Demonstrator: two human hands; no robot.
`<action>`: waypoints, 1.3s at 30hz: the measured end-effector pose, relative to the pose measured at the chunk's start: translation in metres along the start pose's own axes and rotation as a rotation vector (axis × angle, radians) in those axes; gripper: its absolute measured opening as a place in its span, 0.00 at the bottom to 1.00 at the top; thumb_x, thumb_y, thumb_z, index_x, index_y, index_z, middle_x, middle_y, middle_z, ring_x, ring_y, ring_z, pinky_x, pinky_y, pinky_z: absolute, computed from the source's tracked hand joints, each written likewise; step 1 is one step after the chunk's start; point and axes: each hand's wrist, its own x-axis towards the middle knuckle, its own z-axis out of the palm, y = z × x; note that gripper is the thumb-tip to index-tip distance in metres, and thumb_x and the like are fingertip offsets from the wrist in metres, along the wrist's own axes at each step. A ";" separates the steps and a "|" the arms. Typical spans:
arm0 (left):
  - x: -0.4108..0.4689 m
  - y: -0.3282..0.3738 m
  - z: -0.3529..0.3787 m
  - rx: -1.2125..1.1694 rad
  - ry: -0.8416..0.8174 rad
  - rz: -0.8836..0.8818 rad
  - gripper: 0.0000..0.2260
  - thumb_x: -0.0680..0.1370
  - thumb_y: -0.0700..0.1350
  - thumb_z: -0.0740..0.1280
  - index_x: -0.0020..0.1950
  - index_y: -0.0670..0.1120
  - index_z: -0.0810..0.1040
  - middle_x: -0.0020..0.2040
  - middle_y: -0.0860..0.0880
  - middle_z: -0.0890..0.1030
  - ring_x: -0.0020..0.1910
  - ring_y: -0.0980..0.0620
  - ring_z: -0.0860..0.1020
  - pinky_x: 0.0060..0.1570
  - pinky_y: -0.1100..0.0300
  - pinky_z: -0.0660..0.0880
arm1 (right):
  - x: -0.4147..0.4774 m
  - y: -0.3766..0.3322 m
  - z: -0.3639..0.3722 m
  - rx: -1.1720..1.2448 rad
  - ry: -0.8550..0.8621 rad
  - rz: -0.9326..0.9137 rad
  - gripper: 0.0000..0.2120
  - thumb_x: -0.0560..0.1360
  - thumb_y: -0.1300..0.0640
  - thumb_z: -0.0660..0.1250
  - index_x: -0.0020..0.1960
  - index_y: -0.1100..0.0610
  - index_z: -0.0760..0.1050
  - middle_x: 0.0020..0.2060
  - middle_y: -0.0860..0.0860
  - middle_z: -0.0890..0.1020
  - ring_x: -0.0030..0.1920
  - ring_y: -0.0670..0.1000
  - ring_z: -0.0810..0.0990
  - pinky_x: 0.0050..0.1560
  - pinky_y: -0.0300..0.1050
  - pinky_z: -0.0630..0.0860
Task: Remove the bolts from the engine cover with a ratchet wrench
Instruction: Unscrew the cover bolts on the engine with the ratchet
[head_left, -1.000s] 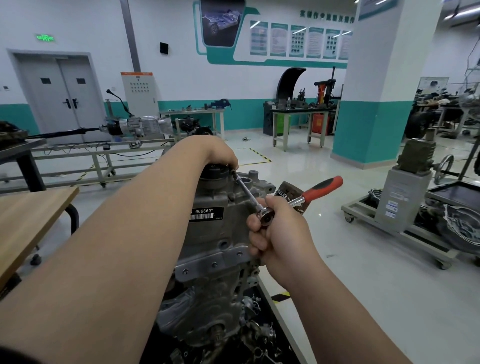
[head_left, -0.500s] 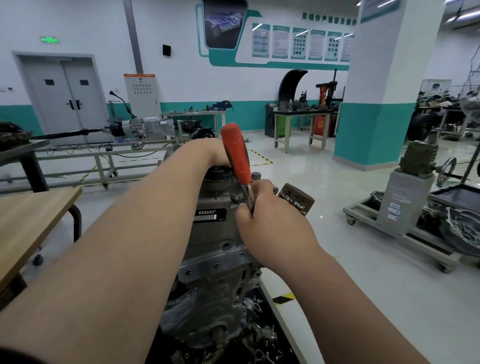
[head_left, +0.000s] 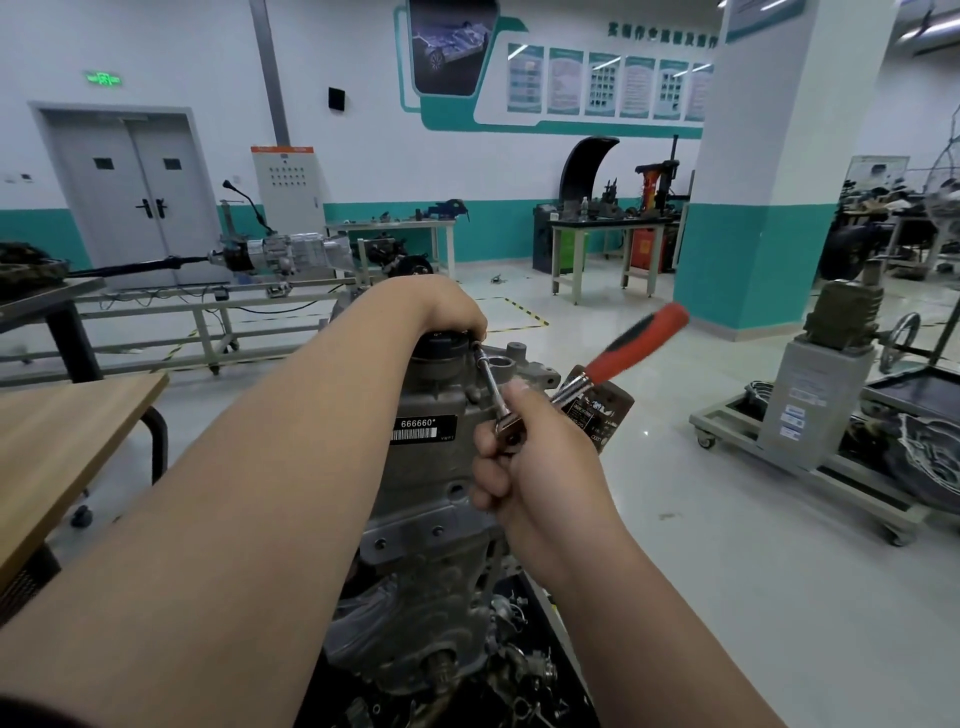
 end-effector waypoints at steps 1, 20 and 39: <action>0.001 0.000 0.000 -0.001 0.004 0.003 0.11 0.72 0.51 0.71 0.48 0.45 0.79 0.44 0.47 0.76 0.38 0.50 0.75 0.37 0.59 0.71 | -0.001 0.000 0.002 0.141 -0.015 0.046 0.09 0.81 0.49 0.58 0.46 0.53 0.69 0.26 0.49 0.71 0.20 0.47 0.61 0.22 0.39 0.64; 0.003 0.000 -0.001 0.043 -0.012 0.011 0.10 0.73 0.52 0.70 0.47 0.46 0.78 0.46 0.47 0.76 0.41 0.49 0.76 0.39 0.57 0.72 | 0.005 0.004 -0.010 0.406 -0.046 0.163 0.13 0.81 0.48 0.53 0.45 0.56 0.66 0.26 0.49 0.70 0.19 0.46 0.59 0.21 0.37 0.62; 0.005 0.006 0.003 0.067 -0.081 0.068 0.07 0.79 0.48 0.66 0.42 0.48 0.74 0.38 0.56 0.72 0.44 0.54 0.71 0.47 0.62 0.65 | 0.010 -0.039 -0.009 -1.762 0.107 -0.534 0.08 0.78 0.48 0.54 0.50 0.53 0.64 0.35 0.48 0.72 0.35 0.52 0.72 0.29 0.43 0.61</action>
